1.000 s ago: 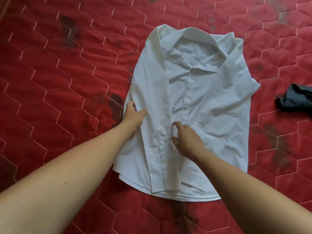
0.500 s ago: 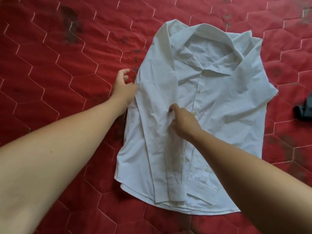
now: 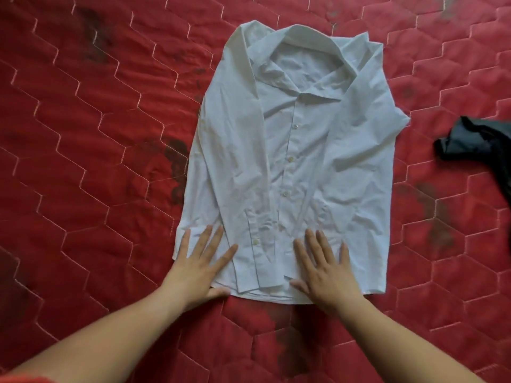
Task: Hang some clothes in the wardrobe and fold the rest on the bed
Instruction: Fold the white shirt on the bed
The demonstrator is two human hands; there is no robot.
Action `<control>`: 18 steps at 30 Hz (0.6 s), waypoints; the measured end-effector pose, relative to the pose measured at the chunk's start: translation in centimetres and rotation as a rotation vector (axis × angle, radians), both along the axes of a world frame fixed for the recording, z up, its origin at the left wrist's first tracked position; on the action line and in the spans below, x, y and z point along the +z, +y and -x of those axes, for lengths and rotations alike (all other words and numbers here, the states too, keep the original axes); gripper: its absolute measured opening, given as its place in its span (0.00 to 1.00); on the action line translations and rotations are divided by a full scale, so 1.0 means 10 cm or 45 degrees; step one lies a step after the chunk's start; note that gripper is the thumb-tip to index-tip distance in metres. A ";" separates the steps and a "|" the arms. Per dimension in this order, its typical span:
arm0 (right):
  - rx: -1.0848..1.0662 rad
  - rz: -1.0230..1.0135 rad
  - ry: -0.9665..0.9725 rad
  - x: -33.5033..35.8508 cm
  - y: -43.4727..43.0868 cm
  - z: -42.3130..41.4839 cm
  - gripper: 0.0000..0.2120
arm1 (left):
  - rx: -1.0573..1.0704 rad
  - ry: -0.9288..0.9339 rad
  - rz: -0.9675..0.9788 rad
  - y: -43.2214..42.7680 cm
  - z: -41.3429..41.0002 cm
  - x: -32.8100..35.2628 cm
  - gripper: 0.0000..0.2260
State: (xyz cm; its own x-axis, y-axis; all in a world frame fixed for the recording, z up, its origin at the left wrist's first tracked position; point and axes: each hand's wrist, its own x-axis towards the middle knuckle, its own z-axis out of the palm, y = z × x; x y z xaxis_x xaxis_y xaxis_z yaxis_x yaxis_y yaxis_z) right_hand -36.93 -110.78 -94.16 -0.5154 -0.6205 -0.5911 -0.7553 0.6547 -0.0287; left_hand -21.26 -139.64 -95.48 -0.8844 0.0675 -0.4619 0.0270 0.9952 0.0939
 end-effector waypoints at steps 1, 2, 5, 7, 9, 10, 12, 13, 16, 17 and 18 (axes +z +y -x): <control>0.042 -0.017 -0.011 0.02 0.14 -0.06 0.44 | -0.056 0.012 0.000 0.05 -0.04 0.04 0.48; 0.076 -0.041 -0.023 0.05 0.25 -0.10 0.46 | -0.113 0.018 0.000 0.11 -0.04 0.07 0.50; 0.069 0.001 -0.012 0.13 0.39 -0.08 0.44 | -0.215 0.018 -0.034 0.31 0.07 0.16 0.46; 0.150 0.088 0.116 0.16 0.38 -0.04 0.33 | -0.307 0.037 -0.032 0.43 0.18 0.19 0.37; 0.258 0.213 0.250 0.17 0.39 -0.02 0.24 | -0.376 0.130 -0.007 0.51 0.25 0.21 0.26; 0.284 0.248 0.268 0.18 0.40 0.00 0.22 | -0.406 0.170 -0.001 0.53 0.27 0.23 0.21; 0.280 0.248 0.237 0.23 0.41 0.04 0.19 | -0.455 0.175 0.011 0.53 0.30 0.27 0.17; 0.269 0.233 0.206 0.27 0.41 0.07 0.17 | -0.459 0.150 0.015 0.51 0.32 0.29 0.16; 0.239 0.121 0.075 0.45 0.34 0.19 0.12 | -0.356 0.020 0.008 0.46 0.48 0.43 0.17; 0.222 0.100 0.022 0.51 0.32 0.25 0.11 | -0.292 -0.050 -0.020 0.43 0.56 0.49 0.16; 0.204 0.099 -0.005 0.57 0.29 0.34 0.11 | -0.209 -0.109 -0.050 0.38 0.67 0.56 0.14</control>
